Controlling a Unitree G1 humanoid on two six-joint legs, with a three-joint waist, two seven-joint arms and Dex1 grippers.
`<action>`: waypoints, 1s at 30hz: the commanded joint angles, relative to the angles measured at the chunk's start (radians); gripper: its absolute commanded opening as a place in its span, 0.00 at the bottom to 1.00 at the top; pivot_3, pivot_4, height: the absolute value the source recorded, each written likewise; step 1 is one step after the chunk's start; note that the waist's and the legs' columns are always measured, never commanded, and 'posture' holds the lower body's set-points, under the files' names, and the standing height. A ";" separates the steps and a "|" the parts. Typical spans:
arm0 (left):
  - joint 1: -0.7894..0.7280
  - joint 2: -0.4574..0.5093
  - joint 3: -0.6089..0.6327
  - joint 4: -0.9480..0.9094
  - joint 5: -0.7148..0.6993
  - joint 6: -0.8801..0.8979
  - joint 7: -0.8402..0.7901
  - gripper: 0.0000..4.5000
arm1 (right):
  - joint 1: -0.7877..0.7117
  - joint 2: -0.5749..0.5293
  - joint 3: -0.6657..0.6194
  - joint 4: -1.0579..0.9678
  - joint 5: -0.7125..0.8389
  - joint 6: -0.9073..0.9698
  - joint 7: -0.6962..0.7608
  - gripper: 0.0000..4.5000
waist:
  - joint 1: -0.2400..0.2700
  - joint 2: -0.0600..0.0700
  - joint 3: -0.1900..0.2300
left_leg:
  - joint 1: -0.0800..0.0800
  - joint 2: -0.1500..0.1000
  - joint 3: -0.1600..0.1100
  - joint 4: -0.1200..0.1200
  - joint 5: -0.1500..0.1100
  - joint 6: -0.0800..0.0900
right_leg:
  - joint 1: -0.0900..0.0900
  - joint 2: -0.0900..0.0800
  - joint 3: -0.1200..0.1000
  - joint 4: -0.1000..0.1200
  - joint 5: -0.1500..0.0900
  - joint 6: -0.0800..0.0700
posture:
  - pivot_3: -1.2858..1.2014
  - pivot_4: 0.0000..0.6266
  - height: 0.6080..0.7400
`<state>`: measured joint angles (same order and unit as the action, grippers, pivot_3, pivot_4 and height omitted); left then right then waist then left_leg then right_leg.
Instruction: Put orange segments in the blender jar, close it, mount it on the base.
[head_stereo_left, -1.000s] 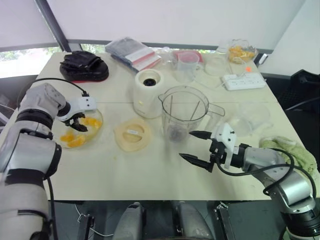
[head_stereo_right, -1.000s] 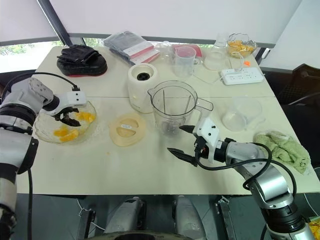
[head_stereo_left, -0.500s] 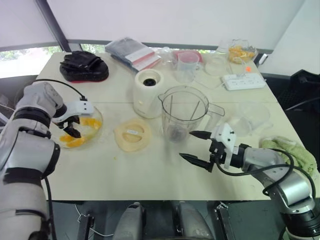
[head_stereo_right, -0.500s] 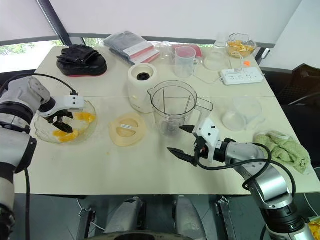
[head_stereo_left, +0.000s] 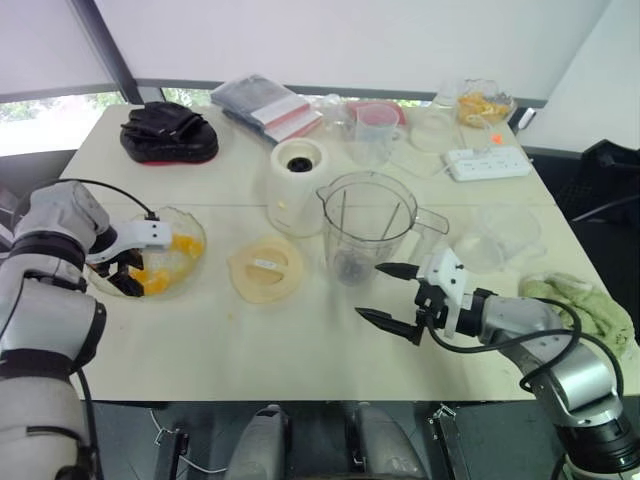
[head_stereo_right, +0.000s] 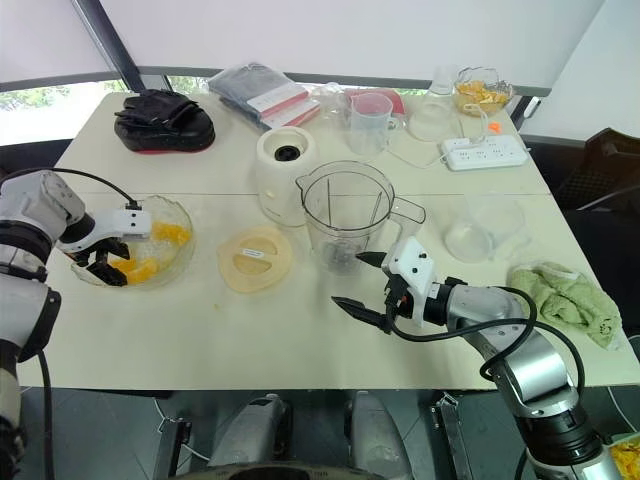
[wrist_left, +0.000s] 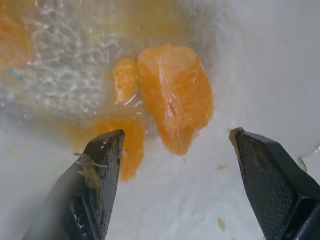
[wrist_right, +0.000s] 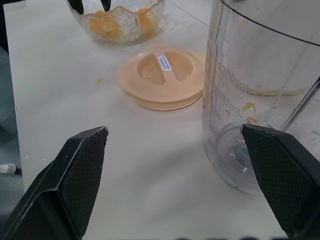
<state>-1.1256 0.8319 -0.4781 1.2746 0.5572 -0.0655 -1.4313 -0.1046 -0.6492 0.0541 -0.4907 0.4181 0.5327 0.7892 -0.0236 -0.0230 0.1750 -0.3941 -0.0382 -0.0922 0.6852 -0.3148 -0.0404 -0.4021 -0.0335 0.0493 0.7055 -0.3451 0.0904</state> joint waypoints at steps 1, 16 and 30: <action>0.022 -0.003 0.007 -0.001 -0.001 0.016 0.037 0.79 | -0.010 0.004 -0.008 -0.018 0.004 -0.021 0.001 1.00 | -0.002 0.000 0.000 | 0.000 0.000 0.000 0.000 0.000 0.000 | 0.000 0.000 0.000 0.000 0.000 0.000 | 0.52 0.24 1.00; 0.054 -0.073 0.029 0.034 -0.017 0.075 0.245 0.50 | -0.007 0.001 -0.017 -0.023 -0.007 -0.026 -0.008 1.00 | 0.003 0.000 0.000 | 0.000 0.000 0.000 0.000 0.000 0.000 | 0.000 0.000 0.000 0.001 0.000 0.000 | 0.52 0.24 1.00; 0.057 -0.080 0.065 0.030 -0.034 0.087 0.239 0.03 | -0.022 0.001 -0.013 -0.013 -0.014 -0.030 -0.006 1.00 | 0.005 0.001 -0.001 | 0.001 0.000 0.001 0.002 0.000 0.000 | 0.000 0.000 0.000 0.006 0.000 0.000 | 0.52 0.24 1.00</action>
<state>-1.0772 0.7578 -0.4351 1.2963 0.5514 0.0174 -1.1948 -0.1099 -0.6488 0.0541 -0.4874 0.4006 0.5237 0.7831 -0.0187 -0.0223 0.1741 -0.3928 -0.0385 -0.0916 0.6871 -0.3146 -0.0406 -0.4024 -0.0340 0.0497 0.7117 -0.3451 0.0904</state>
